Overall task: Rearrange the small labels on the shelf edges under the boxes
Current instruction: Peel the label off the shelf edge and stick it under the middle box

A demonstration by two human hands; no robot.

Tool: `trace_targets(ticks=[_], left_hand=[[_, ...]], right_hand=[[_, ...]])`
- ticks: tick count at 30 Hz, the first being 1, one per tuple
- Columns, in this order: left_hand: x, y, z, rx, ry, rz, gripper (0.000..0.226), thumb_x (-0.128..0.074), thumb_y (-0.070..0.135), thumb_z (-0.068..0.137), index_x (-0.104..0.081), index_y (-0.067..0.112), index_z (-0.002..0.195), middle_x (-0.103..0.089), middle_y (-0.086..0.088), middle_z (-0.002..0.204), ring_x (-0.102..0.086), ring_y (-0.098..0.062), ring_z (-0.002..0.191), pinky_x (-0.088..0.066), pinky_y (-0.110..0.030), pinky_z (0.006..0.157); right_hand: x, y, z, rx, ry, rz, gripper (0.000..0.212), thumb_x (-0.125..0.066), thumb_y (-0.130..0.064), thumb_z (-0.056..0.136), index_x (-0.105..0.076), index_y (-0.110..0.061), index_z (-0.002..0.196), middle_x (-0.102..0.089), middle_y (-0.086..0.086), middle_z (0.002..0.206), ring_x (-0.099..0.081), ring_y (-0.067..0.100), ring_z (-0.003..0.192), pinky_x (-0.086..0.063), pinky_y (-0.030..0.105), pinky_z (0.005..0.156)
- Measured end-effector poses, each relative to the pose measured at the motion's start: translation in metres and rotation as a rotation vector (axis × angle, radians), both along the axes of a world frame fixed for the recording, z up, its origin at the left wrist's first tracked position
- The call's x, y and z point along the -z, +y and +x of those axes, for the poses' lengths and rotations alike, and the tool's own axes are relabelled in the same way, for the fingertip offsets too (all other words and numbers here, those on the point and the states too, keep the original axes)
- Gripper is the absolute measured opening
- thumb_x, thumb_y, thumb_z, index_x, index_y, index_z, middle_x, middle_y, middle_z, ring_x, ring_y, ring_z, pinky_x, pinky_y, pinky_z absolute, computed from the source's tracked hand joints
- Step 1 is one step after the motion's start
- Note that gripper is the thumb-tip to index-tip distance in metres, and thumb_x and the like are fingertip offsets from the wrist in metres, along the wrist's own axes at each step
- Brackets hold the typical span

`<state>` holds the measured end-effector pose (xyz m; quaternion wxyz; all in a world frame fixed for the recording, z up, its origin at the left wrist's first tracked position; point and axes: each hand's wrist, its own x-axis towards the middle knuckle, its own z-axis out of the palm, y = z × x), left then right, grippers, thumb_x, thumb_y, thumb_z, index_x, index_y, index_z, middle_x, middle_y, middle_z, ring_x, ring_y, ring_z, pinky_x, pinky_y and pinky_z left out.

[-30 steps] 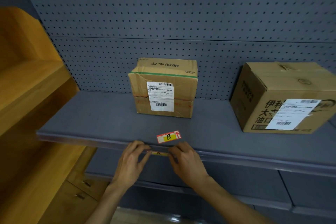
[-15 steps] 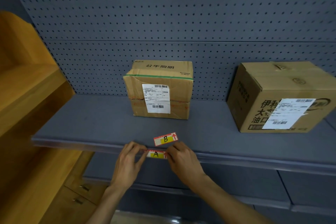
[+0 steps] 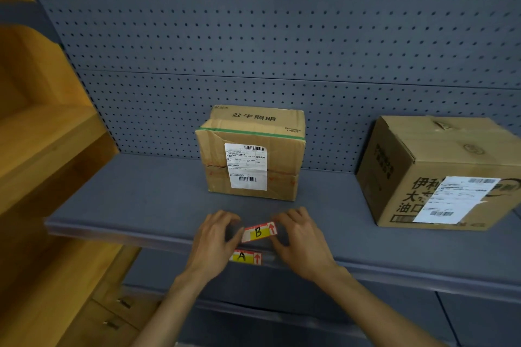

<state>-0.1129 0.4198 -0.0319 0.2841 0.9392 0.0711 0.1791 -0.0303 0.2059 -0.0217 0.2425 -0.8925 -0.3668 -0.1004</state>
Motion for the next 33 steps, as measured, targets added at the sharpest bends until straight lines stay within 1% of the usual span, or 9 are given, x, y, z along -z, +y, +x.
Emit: trace_targets(ticks=[5, 7, 12, 16, 20, 23, 26, 29, 33], left_hand=[[0.000, -0.009, 0.023, 0.052, 0.187, 0.096, 0.030, -0.065, 0.042, 0.092, -0.060, 0.025, 0.117, -0.060, 0.007, 0.115, -0.049, -0.018, 0.109, -0.037, -0.031, 0.089], [-0.001, -0.012, 0.030, 0.060, 0.231, 0.114, 0.035, -0.065, 0.045, 0.091, -0.059, 0.026, 0.120, -0.057, 0.006, 0.118, -0.047, -0.020, 0.110, -0.034, -0.031, 0.088], [-0.002, -0.017, 0.042, 0.044, 0.292, 0.145, 0.052, -0.066, 0.052, 0.087, -0.054, 0.023, 0.129, -0.050, 0.003, 0.127, -0.044, -0.023, 0.116, -0.035, -0.036, 0.096], [0.000, -0.017, 0.045, 0.032, 0.334, 0.166, 0.053, -0.066, 0.051, 0.087, -0.053, 0.024, 0.131, -0.049, 0.002, 0.130, -0.042, -0.023, 0.118, -0.034, -0.036, 0.097], [0.002, -0.014, 0.045, 0.021, 0.347, 0.140, 0.052, -0.068, 0.051, 0.086, -0.055, 0.026, 0.130, -0.050, 0.002, 0.124, -0.042, -0.023, 0.117, -0.034, -0.036, 0.095], [0.003, -0.013, 0.046, 0.016, 0.345, 0.124, 0.048, -0.068, 0.052, 0.085, -0.057, 0.028, 0.125, -0.050, 0.004, 0.118, -0.042, -0.022, 0.114, -0.032, -0.033, 0.089], [0.001, -0.013, 0.046, 0.017, 0.355, 0.117, 0.045, -0.068, 0.053, 0.086, -0.058, 0.029, 0.122, -0.050, 0.005, 0.117, -0.042, -0.021, 0.114, -0.032, -0.033, 0.091], [0.000, -0.013, 0.045, 0.019, 0.355, 0.097, 0.038, -0.069, 0.053, 0.086, -0.056, 0.031, 0.115, -0.051, 0.007, 0.112, -0.042, -0.020, 0.112, -0.031, -0.033, 0.088], [-0.001, -0.014, 0.043, 0.017, 0.367, 0.061, 0.030, -0.069, 0.052, 0.087, -0.051, 0.036, 0.104, -0.048, 0.009, 0.105, -0.040, -0.018, 0.110, -0.026, -0.032, 0.082]], right_hand=[[-0.004, 0.000, 0.019, 0.021, 0.103, -0.071, 0.053, -0.068, -0.039, 0.089, -0.054, -0.022, 0.136, -0.057, -0.001, 0.135, -0.043, 0.022, 0.127, -0.046, 0.037, 0.101], [-0.005, 0.002, 0.024, 0.007, 0.132, -0.105, 0.057, -0.068, -0.039, 0.089, -0.051, -0.022, 0.140, -0.054, -0.001, 0.141, -0.042, 0.023, 0.132, -0.042, 0.039, 0.106], [-0.007, 0.010, 0.030, -0.034, 0.198, -0.196, 0.067, -0.069, -0.036, 0.087, -0.043, -0.023, 0.147, -0.046, 0.000, 0.151, -0.036, 0.025, 0.140, -0.036, 0.046, 0.113], [-0.010, 0.016, 0.032, -0.064, 0.249, -0.253, 0.064, -0.068, -0.034, 0.086, -0.046, -0.021, 0.144, -0.050, 0.004, 0.148, -0.042, 0.028, 0.136, -0.037, 0.049, 0.110], [-0.010, 0.020, 0.032, -0.068, 0.233, -0.319, 0.058, -0.067, -0.034, 0.087, -0.048, -0.022, 0.140, -0.055, 0.005, 0.143, -0.044, 0.030, 0.131, -0.038, 0.050, 0.107], [-0.010, 0.022, 0.033, -0.072, 0.217, -0.335, 0.051, -0.066, -0.034, 0.089, -0.051, -0.022, 0.136, -0.058, 0.005, 0.137, -0.046, 0.030, 0.127, -0.039, 0.050, 0.104], [-0.011, 0.024, 0.034, -0.081, 0.204, -0.332, 0.043, -0.065, -0.030, 0.089, -0.053, -0.021, 0.130, -0.061, 0.005, 0.133, -0.048, 0.028, 0.124, -0.041, 0.048, 0.101], [-0.011, 0.028, 0.034, -0.089, 0.201, -0.318, 0.035, -0.065, -0.024, 0.088, -0.056, -0.019, 0.122, -0.062, 0.006, 0.128, -0.048, 0.028, 0.122, -0.042, 0.046, 0.098], [-0.012, 0.030, 0.034, -0.087, 0.210, -0.322, 0.035, -0.063, -0.022, 0.089, -0.056, -0.018, 0.123, -0.060, 0.006, 0.128, -0.047, 0.028, 0.122, -0.041, 0.047, 0.098]])
